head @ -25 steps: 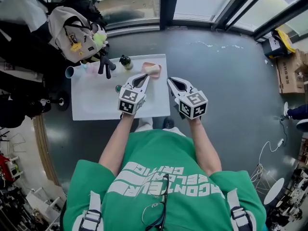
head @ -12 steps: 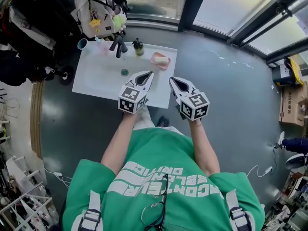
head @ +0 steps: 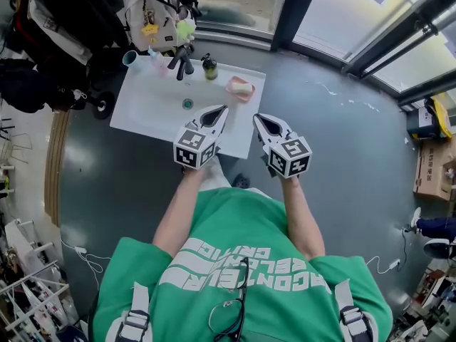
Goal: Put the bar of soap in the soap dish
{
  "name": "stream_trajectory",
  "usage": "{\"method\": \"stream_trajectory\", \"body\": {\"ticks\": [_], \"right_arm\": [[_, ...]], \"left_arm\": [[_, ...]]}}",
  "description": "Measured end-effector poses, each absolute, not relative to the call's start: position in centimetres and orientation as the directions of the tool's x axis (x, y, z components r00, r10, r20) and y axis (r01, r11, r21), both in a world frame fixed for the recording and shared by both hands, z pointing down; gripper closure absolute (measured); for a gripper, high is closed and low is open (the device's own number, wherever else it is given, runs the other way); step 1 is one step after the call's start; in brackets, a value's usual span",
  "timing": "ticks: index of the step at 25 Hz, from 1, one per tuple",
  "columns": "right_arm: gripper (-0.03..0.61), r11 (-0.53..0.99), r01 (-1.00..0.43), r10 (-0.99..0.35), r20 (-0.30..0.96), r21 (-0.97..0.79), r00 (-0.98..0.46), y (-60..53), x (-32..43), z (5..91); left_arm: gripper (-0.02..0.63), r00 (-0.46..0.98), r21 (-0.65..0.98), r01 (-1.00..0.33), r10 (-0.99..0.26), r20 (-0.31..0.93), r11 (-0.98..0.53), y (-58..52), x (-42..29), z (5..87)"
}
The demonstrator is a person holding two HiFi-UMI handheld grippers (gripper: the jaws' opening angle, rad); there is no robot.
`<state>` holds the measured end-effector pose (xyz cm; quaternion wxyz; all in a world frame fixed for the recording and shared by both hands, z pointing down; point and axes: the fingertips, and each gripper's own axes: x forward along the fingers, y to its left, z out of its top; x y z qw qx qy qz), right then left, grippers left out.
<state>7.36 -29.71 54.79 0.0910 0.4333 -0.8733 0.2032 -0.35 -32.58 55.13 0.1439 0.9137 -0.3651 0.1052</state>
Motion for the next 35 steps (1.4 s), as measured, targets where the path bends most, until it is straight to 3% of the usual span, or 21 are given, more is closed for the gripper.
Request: {"method": "stream_trajectory", "body": {"ticks": [35], "right_arm": [[0.566,0.582,-0.775,-0.698,0.339,-0.246,-0.631,-28.6,6.4,54.7]], "left_arm": [[0.606,0.711,0.194,-0.7,-0.642,0.286,-0.687,-30.7,-0.1,55.4]]}}
